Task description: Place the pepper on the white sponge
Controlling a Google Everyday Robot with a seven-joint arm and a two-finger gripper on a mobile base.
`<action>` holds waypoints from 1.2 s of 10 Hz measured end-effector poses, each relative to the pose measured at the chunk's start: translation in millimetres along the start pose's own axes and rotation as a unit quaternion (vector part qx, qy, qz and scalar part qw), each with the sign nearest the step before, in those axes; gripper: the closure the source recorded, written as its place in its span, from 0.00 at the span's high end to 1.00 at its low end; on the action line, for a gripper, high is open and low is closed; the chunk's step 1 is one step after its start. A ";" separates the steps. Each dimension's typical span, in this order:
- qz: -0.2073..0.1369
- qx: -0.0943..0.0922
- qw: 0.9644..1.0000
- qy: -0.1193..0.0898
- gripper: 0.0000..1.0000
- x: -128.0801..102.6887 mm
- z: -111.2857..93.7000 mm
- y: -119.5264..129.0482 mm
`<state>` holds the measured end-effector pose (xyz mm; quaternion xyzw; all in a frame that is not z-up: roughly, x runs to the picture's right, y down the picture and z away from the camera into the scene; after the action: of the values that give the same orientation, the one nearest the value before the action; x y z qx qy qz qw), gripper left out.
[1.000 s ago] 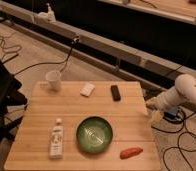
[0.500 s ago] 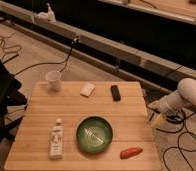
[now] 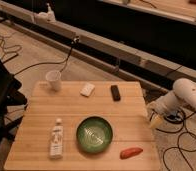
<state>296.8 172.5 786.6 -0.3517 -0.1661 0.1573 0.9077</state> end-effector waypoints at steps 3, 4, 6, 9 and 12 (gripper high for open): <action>-0.033 -0.012 0.999 0.034 0.80 0.8 16.9 20.9; -0.042 -0.012 0.998 0.043 0.80 -0.2 22.7 30.6; -0.054 -0.011 0.998 0.043 0.80 -6.8 30.6 49.8; -0.073 -0.002 0.997 0.020 0.80 -20.7 41.8 83.2; -0.086 0.006 0.996 -0.026 0.80 -32.5 57.5 115.5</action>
<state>224.5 274.3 740.7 -0.3268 -0.2179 0.0888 0.9153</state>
